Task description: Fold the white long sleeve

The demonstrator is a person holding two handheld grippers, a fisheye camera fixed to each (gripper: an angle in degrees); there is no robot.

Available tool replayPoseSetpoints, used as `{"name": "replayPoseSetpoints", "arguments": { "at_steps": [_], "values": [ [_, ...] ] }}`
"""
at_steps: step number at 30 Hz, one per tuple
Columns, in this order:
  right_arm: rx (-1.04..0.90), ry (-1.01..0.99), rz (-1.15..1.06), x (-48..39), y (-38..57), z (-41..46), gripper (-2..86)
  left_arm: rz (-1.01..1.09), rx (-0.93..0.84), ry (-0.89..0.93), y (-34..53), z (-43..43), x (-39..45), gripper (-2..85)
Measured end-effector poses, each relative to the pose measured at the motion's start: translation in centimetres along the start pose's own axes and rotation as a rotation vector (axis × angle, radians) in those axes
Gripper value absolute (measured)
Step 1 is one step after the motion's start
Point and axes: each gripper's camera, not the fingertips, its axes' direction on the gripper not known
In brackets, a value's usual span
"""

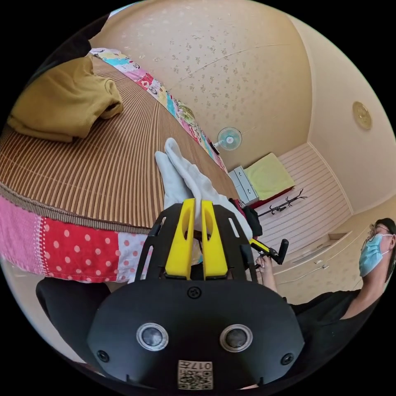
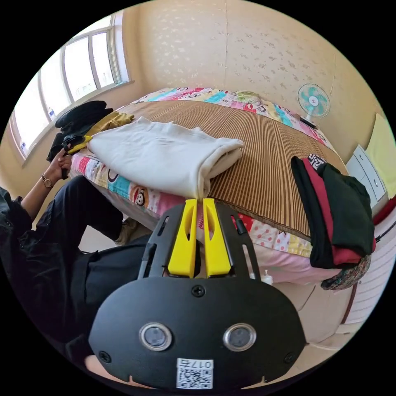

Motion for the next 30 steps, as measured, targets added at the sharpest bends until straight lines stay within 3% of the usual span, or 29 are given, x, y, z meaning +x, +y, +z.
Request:
{"name": "replayPoseSetpoints", "arguments": {
  "at_steps": [6, 10, 16, 19, 24, 30],
  "values": [
    [-0.058, -0.181, 0.226, 2.9, 6.5, 6.4, 3.3, -0.155, 0.028, -0.009, 4.3, -0.3, -2.7, 5.4],
    [-0.043, -0.115, 0.332, 2.3, 9.2, 5.3, 4.0, -0.241, 0.152, -0.001, 7.5, -3.2, -3.9, 14.5],
    [0.132, -0.166, 0.422, 0.6, 11.0, 1.4, 5.6, -0.256, 0.079, 0.048, 7.7, -0.7, -4.4, 14.9],
    [0.152, -0.240, 0.379, -0.8, 9.1, 1.0, 6.2, -0.299, 0.018, -0.002, 7.8, 1.2, -4.4, 14.1],
    [0.092, -0.357, 0.246, -5.8, 2.8, 3.5, 8.2, -0.336, 0.058, 0.028, 8.2, 1.6, -4.7, 7.2],
    [-0.068, -0.629, 0.106, -14.7, -10.4, 8.0, 16.7, -0.160, 0.088, -0.004, 7.9, 1.2, -0.1, 5.6]
  ]
}}
